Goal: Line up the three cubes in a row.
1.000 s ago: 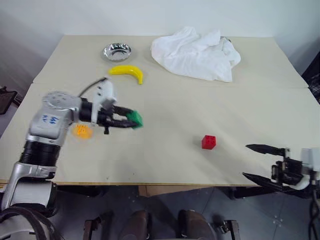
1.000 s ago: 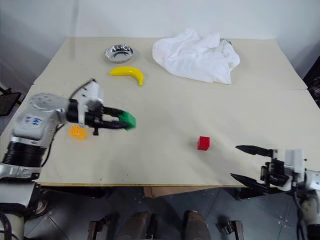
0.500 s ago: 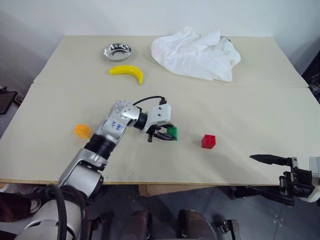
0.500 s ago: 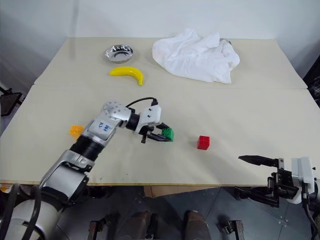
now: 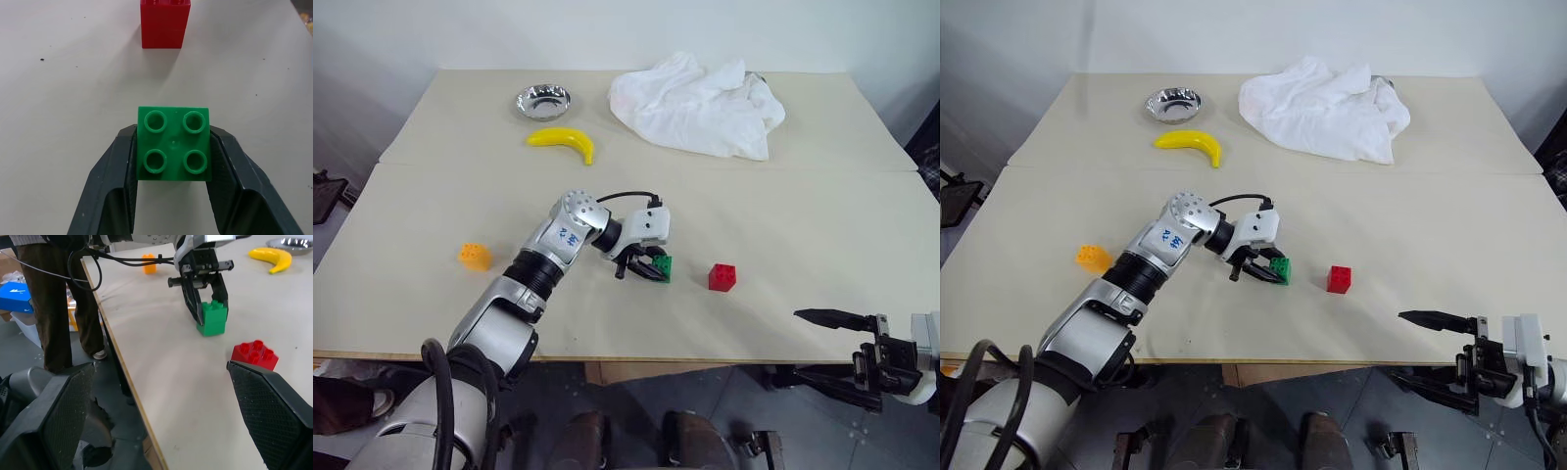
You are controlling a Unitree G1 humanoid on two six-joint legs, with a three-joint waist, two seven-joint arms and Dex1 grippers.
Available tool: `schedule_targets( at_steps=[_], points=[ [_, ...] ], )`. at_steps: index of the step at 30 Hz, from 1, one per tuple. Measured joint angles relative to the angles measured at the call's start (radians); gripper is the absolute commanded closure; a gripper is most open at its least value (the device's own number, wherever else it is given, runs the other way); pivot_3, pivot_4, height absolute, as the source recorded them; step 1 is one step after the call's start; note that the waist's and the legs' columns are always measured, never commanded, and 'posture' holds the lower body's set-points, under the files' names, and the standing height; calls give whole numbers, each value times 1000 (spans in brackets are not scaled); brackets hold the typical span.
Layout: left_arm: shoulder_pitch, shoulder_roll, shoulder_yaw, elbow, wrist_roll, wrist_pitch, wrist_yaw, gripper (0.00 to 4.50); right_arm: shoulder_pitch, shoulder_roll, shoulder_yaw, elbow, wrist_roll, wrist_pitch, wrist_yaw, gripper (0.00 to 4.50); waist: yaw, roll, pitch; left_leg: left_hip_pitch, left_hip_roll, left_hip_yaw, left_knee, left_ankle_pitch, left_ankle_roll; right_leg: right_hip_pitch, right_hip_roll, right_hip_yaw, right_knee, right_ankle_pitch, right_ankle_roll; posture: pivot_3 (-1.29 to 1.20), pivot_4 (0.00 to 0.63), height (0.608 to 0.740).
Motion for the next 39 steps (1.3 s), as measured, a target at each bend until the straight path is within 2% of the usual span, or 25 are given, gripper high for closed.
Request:
schedule_targets(
  at_steps=[10, 16, 20, 26, 32, 39],
  points=[
    [50, -2, -36, -188, 48, 171, 15, 3010, -23, 15, 7, 0, -11, 0, -1, 0, 6, 0, 0, 0, 0, -1, 0, 0, 0, 0, 0, 1, 0, 0, 0, 0, 150, 740],
    [57, -8, -51, -222, 63, 205, 40, 3010, -31, 34, 14, 0, -14, -1, -1, 0, 17, 0, 0, 1, 0, -1, 1, 0, 0, 1, 0, 1, 0, 0, 0, 0, 150, 740],
    [68, -16, -62, -198, 70, 207, 62, 1668, -37, 40, 15, 0, -14, -1, -1, 0, 19, 1, 0, 1, -1, -1, 1, 0, 0, 1, 0, 1, 0, 0, 0, 0, 150, 740],
    [78, -23, -41, -196, 19, 228, 37, 26, -49, 41, 19, 5, -25, -1, 0, 0, 19, 0, 0, 0, -1, -1, 1, 0, 0, 1, 0, 1, 1, 0, 0, 0, 150, 740],
    [72, 25, 27, -214, -59, 203, -27, 26, -72, 43, 47, 24, -34, -1, 2, 0, 14, 0, 0, 0, 0, -1, 1, 1, 0, 0, 0, 1, 1, 0, 0, 0, 150, 740],
    [70, 145, 306, -148, -282, -123, -159, 26, -126, 43, 74, 66, -47, -3, 8, 0, -1, 1, 0, 0, 1, 0, 1, 1, -1, -1, 0, -2, 2, 0, 0, 0, 150, 740]
  ],
)
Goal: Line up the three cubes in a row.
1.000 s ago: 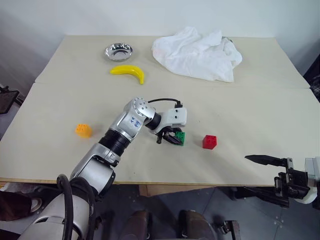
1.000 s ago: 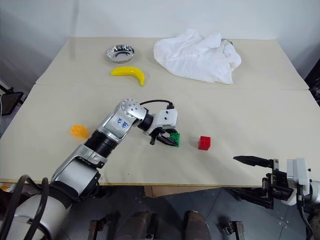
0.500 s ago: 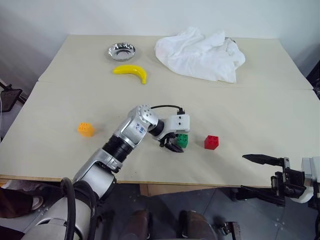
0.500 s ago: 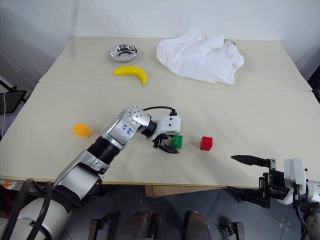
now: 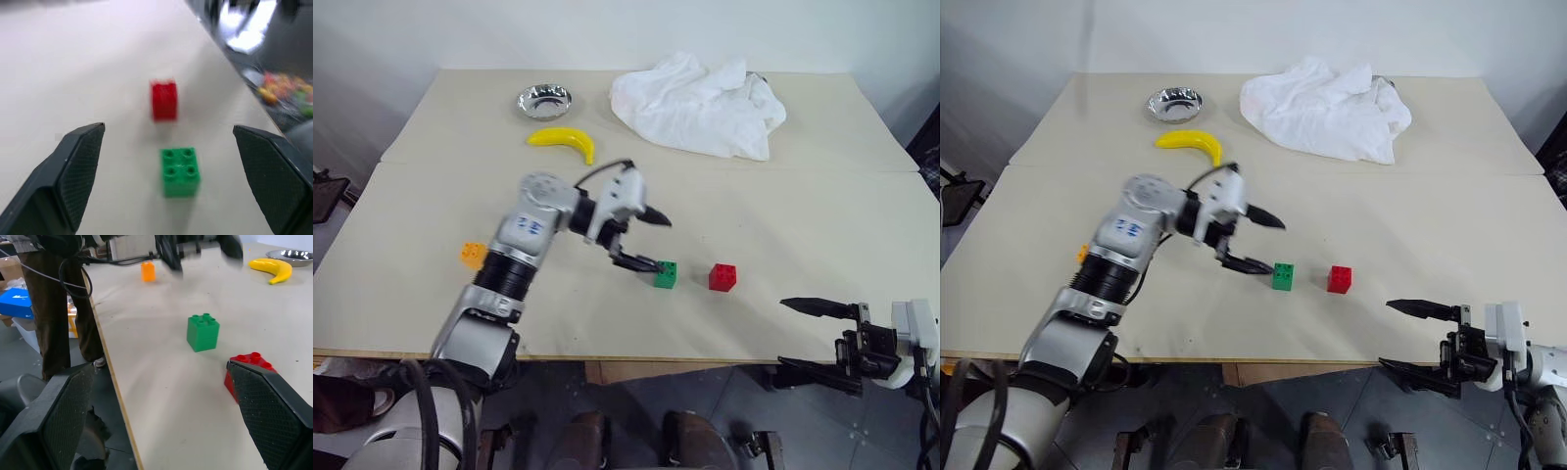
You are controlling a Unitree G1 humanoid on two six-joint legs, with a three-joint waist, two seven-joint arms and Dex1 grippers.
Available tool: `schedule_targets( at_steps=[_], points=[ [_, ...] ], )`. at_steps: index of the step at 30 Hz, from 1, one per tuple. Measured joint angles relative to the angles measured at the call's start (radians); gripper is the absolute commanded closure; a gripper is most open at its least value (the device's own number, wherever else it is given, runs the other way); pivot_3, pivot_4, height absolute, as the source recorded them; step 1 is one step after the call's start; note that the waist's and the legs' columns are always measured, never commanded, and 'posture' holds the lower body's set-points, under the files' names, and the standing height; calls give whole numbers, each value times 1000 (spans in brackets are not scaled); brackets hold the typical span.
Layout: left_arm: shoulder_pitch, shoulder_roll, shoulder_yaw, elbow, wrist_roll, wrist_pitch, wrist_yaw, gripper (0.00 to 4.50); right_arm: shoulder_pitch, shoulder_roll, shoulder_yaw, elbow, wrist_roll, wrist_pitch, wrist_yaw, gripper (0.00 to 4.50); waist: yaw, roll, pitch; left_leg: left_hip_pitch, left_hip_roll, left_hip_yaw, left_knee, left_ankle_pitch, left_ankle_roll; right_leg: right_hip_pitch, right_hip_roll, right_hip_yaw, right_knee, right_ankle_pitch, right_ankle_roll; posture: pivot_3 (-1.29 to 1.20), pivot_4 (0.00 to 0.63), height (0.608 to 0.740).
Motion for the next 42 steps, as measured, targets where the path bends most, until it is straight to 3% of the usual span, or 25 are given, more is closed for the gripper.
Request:
schedule_targets(
  at_steps=[7, 11, 16, 20, 25, 31, 36, 42],
  points=[
    [145, 204, 234, 5, -103, -56, 42, 26, -74, 17, 29, 41, -2, -2, 11, 0, -12, 0, 0, 0, 0, 0, 0, 0, 0, 0, -1, -5, 1, 0, 0, 0, 150, 740],
    [422, 252, 438, -203, -167, 3, 222, 26, -141, 42, 52, 42, 5, -10, 16, 0, -15, 1, 0, 1, 1, -2, -1, 0, 0, 0, -2, 2, 1, 0, 0, 0, 150, 740],
    [878, 172, 731, -484, -213, 50, 497, 26, -172, 54, 86, 49, 7, -20, 32, 0, -16, 0, 0, 1, 2, -3, -1, -1, -1, 1, -2, 4, -1, 0, 0, 0, 150, 740],
    [1118, 87, 874, -646, -233, 40, 626, 26, -237, 65, 136, 82, 5, -22, 39, 0, -4, -1, -1, 5, 1, -3, 0, -1, -1, 6, -3, 4, -7, 0, 0, 0, 150, 740],
    [1342, -50, 973, -687, -295, 54, 725, 26, -272, 63, 185, 140, 7, -44, 42, 0, -6, -1, -1, 4, 2, -3, -1, -2, -1, 6, -3, 5, -8, 0, -1, 0, 150, 740],
    [1410, -79, 958, -710, -325, 76, 770, 26, -290, 32, 227, 177, 30, -74, 45, 0, -4, -1, -1, 5, 2, -3, -1, -2, -1, 6, -3, 5, -9, -1, -2, 0, 150, 740],
    [1321, -39, 859, -794, -350, 206, 869, 26, -300, 2, 253, 208, 46, -92, 46, 0, -6, -1, -1, 4, 2, -3, -1, -2, -1, 5, -3, 5, -8, -1, -2, 0, 150, 740],
    [1088, 119, 754, -948, -398, 613, 1139, 26, -295, -17, 275, 226, 58, -102, 47, 0, -11, 0, -2, 4, 2, -2, -2, -2, -1, 3, -2, 6, -3, -1, -2, 0, 150, 740]
  ],
)
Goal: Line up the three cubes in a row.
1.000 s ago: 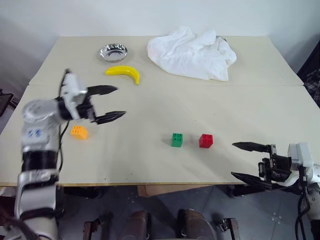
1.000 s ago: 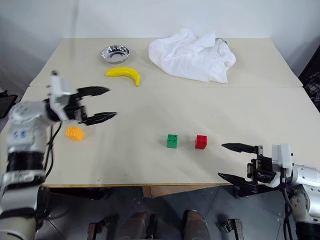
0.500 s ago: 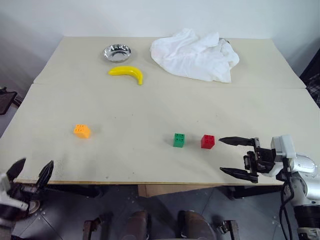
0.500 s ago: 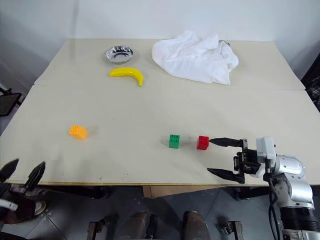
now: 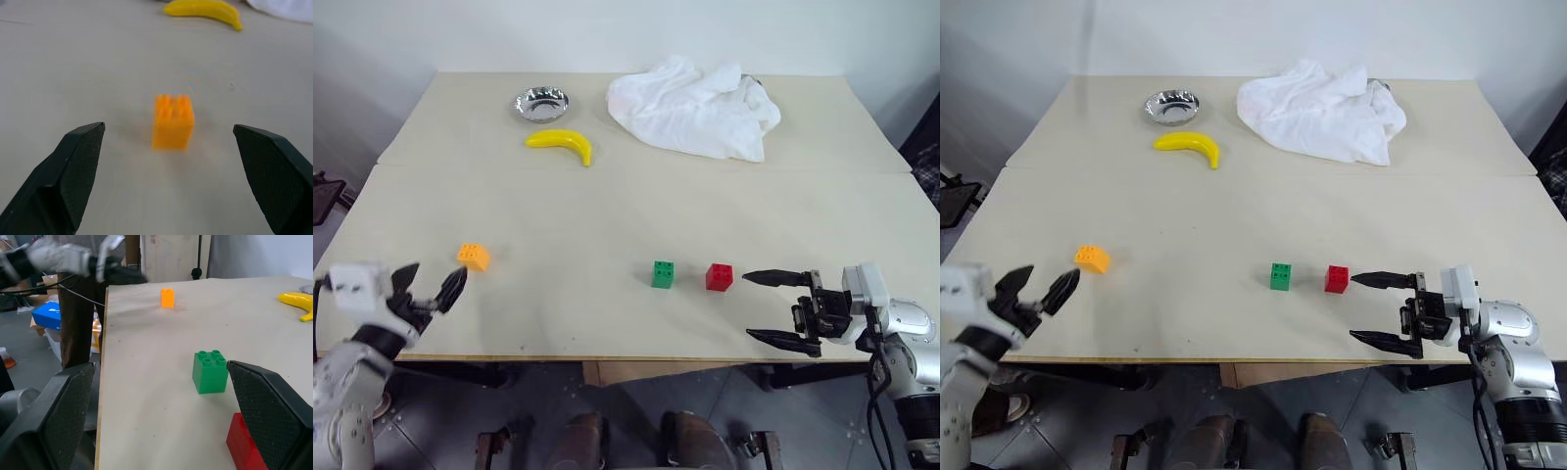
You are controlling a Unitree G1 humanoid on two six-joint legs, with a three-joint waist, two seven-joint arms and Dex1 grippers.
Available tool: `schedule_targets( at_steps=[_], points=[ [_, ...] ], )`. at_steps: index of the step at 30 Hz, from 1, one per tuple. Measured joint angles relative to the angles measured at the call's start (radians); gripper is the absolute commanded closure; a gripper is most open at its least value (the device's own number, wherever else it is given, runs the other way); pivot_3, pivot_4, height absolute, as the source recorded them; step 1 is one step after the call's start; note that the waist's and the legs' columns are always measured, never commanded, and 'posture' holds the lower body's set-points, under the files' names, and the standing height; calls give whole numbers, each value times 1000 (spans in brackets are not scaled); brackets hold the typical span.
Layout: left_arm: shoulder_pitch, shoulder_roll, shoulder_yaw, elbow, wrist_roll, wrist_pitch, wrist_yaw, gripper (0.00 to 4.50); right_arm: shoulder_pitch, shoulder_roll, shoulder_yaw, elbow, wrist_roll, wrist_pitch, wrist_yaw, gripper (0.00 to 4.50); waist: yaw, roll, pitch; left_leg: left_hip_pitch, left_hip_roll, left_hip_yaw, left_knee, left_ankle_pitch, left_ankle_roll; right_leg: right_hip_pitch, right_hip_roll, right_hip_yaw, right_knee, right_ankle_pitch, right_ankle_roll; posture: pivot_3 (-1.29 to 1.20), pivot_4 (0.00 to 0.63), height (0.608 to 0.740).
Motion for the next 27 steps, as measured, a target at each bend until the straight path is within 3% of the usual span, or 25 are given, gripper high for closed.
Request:
schedule_targets(
  at_steps=[5, 12, 15, 23, 27],
  points=[
    [-145, 41, -44, 2, -37, 292, 140, 26, 20, -5, 0, 4, 2, -4, 0, 0, -8, 1, -1, -1, 0, 0, -1, 0, -1, -3, 1, 0, 2, 0, 0, 0, 150, 740],
    [-269, 65, -94, 78, -20, 399, 178, 26, 36, 17, -4, -2, -1, -4, 1, 0, 0, 1, -1, -1, 0, 0, 0, 0, -1, -3, 1, 0, 2, 0, 0, 0, 150, 740],
    [-278, 86, -101, 97, -14, 433, 174, 601, 51, 19, -15, -13, -2, -4, 1, 0, 1, 1, -1, -1, 0, 0, 0, 0, -1, -3, 1, 0, 2, 0, 0, 0, 150, 740],
    [-276, 98, -132, 106, 10, 449, 154, 3014, 67, 30, -25, -27, -12, -5, 1, 0, 4, 1, -1, -1, 0, 0, 0, 0, -2, -3, 1, 0, -1, 0, 0, 0, 150, 740],
    [-267, 108, -145, 133, 18, 369, 68, 3014, 75, 39, -28, -33, -15, -7, 1, 0, 4, 1, -1, -1, 0, 0, 0, 0, -2, -3, 1, 0, -1, 0, 0, 0, 150, 740]
  ],
)
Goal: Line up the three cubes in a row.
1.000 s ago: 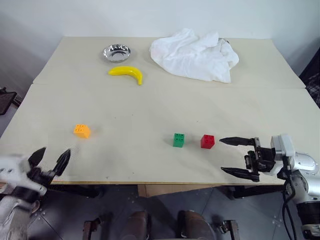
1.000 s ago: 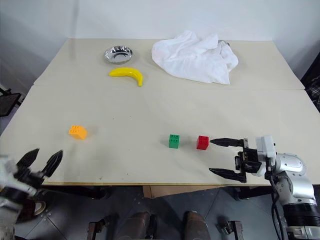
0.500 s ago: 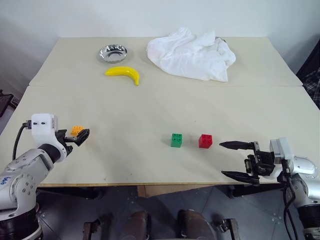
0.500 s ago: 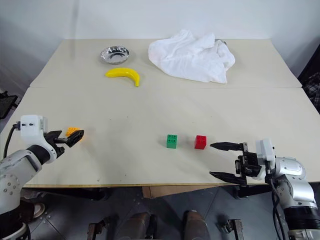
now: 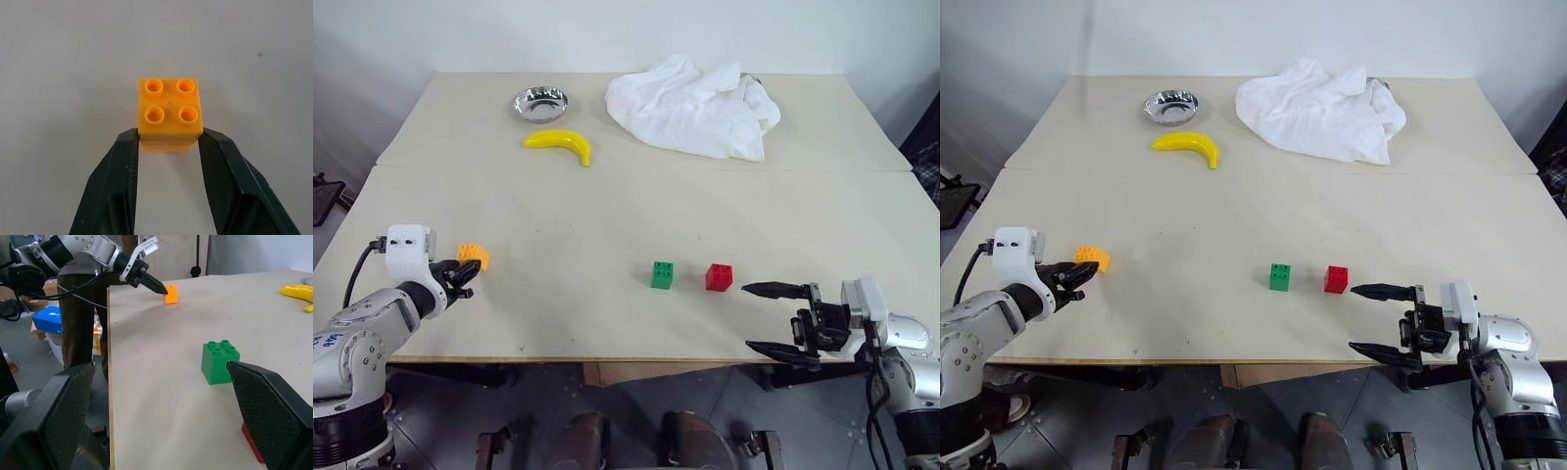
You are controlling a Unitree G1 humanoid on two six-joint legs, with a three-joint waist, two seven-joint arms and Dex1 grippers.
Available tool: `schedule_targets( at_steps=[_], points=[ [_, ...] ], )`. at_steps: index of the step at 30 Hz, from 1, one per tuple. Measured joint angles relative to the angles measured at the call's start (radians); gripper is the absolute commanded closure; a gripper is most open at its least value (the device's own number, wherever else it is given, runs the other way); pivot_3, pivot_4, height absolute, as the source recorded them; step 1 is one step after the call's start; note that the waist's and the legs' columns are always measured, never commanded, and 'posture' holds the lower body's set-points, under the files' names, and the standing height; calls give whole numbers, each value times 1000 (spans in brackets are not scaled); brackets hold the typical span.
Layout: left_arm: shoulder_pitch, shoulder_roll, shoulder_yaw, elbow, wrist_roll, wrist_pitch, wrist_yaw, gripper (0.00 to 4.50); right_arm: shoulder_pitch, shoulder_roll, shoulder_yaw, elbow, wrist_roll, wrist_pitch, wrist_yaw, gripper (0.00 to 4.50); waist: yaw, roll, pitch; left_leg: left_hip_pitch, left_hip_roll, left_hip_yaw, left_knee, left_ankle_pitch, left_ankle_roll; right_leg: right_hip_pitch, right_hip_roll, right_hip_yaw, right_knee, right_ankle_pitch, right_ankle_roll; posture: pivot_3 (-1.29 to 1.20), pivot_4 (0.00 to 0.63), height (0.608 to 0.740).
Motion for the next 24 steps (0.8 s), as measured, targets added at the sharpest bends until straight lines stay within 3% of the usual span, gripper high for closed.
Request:
schedule_targets(
  at_steps=[3, 8, 13, 15, 18, 24],
  points=[
    [24, 59, -40, 36, 12, -180, -194, 3014, 4, 0, -17, 0, -1, -1, 0, 0, -2, 0, 0, 0, 0, 0, 0, 0, 0, 0, 0, 0, -1, 0, 0, 0, 150, 740],
    [26, 199, -150, 85, 33, -566, -684, 3014, 41, -11, -68, -1, -7, -1, 0, 0, 0, 1, 0, 0, 0, 1, -1, 0, 0, 1, -1, -1, -3, -1, -1, 0, 150, 740],
    [-218, 228, -422, 282, 144, -833, -1052, 3014, 80, -25, -121, -8, -9, 0, 0, 0, 0, 3, 0, 0, 0, 1, -1, 0, 0, 2, 0, -2, -3, -1, -1, 0, 150, 740],
    [-301, 207, -509, 386, 215, -927, -1122, 3014, 97, -26, -134, -11, -8, 1, 0, 0, -1, 3, 0, 0, 0, 1, -1, 0, 0, 1, 0, -2, -1, -1, -1, 0, 150, 740],
    [-480, 84, -644, 638, 347, -1059, -1167, 3014, 137, -31, -166, -30, -8, 2, -1, 0, 1, 3, 0, -1, -1, 4, 0, 1, 2, -1, 3, -5, 3, 0, 0, 0, 150, 740],
    [-627, -48, -697, 905, 421, -1188, -1193, 3014, 200, -32, -202, -100, -8, 6, -7, 0, -2, 0, 2, -2, -1, 6, 0, 1, 3, -2, 2, -9, 3, 1, 1, 0, 150, 740]
  ],
)
